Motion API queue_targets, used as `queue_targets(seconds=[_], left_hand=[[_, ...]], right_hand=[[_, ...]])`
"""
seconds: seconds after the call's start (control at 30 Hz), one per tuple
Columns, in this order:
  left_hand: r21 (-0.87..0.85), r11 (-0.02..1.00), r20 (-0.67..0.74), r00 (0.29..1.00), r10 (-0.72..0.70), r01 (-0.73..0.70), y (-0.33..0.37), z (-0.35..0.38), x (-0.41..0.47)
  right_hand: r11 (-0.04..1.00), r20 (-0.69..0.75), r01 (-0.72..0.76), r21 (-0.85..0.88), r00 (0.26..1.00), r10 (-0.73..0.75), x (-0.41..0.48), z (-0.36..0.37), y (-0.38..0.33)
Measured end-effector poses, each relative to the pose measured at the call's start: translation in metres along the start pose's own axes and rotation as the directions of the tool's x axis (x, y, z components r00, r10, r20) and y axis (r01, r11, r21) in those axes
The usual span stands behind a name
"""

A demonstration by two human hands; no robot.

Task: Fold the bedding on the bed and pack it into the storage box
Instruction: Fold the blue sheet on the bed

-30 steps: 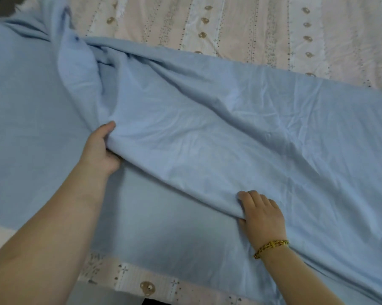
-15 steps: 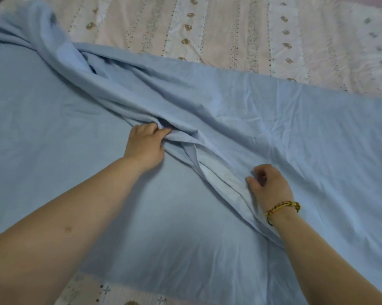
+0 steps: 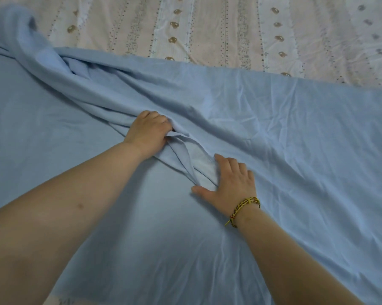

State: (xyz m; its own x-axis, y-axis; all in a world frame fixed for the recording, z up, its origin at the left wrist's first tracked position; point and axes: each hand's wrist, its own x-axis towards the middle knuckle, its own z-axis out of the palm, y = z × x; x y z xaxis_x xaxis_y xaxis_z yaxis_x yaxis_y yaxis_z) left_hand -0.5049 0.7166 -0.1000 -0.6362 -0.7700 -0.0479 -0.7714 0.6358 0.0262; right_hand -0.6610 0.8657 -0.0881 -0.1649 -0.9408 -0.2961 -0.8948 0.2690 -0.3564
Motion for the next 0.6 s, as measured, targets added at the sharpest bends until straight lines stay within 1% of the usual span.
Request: queue_targets(seconds=[0.03,0.1,0.17,0.2,0.23,0.27,0.3,0.33,0.37,0.4,0.43,0.5,0.57,0.6], left_hand=[[-0.045,0.998,0.034,0.999,-0.035,0.037,0.0,0.0,0.0],[-0.11,0.991,0.058,0.995,-0.076,0.082,-0.002,0.0,-0.003],[-0.185,0.973,0.087,0.989,-0.122,0.137,-0.005,-0.002,-0.007],[-0.209,0.965,0.097,0.986,-0.138,0.156,-0.009,-0.003,-0.01],[-0.224,0.961,0.096,0.985,-0.143,0.161,-0.009,-0.004,-0.011],[-0.227,0.961,0.094,0.985,-0.142,0.16,-0.009,-0.006,-0.013],[-0.229,0.961,0.098,0.985,-0.139,0.158,-0.01,-0.007,-0.015],[-0.231,0.96,0.107,0.985,-0.134,0.155,-0.012,-0.008,-0.017],[-0.229,0.962,0.109,0.986,-0.128,0.15,-0.014,-0.009,-0.021],[-0.217,0.967,0.097,0.989,-0.113,0.132,-0.016,-0.01,-0.026],[-0.204,0.974,0.069,0.994,-0.087,0.099,-0.017,-0.012,-0.03],[-0.183,0.983,0.012,1.0,-0.016,0.018,-0.024,-0.013,-0.041],[-0.097,0.995,0.071,0.997,0.001,0.006,-0.034,-0.019,-0.056],[-0.011,1.0,0.108,0.994,-0.013,0.014,-0.039,-0.021,-0.063]], right_hand=[[0.999,0.013,0.004,-0.034,1.0,-0.003,0.002,0.001,-0.003],[0.991,-0.017,0.028,-0.129,0.999,-0.031,0.005,0.005,-0.006],[0.986,-0.071,0.015,-0.165,0.997,-0.028,0.004,0.008,-0.01],[0.983,-0.161,0.022,-0.185,0.986,-0.052,0.007,0.011,-0.014],[0.986,-0.287,0.049,-0.159,0.954,-0.093,0.009,0.013,-0.015],[0.984,-0.351,0.093,-0.149,0.926,-0.141,0.01,0.011,-0.017],[0.979,-0.36,0.106,-0.176,0.919,-0.164,0.01,0.009,-0.019],[0.979,-0.25,0.103,-0.177,0.957,-0.146,0.01,0.008,-0.02],[0.979,-0.149,0.109,-0.174,0.979,-0.136,0.009,0.011,-0.02],[0.985,-0.068,0.109,-0.133,0.991,-0.119,0.009,0.012,-0.018],[0.988,-0.026,0.097,-0.119,0.995,-0.101,0.008,0.012,-0.016],[0.993,-0.044,0.054,-0.101,0.997,-0.059,0.005,0.011,-0.013],[0.996,-0.052,0.011,-0.086,0.999,-0.015,0.0,0.01,-0.014],[0.995,-0.132,0.039,-0.097,0.99,-0.052,-0.004,0.011,-0.016]])
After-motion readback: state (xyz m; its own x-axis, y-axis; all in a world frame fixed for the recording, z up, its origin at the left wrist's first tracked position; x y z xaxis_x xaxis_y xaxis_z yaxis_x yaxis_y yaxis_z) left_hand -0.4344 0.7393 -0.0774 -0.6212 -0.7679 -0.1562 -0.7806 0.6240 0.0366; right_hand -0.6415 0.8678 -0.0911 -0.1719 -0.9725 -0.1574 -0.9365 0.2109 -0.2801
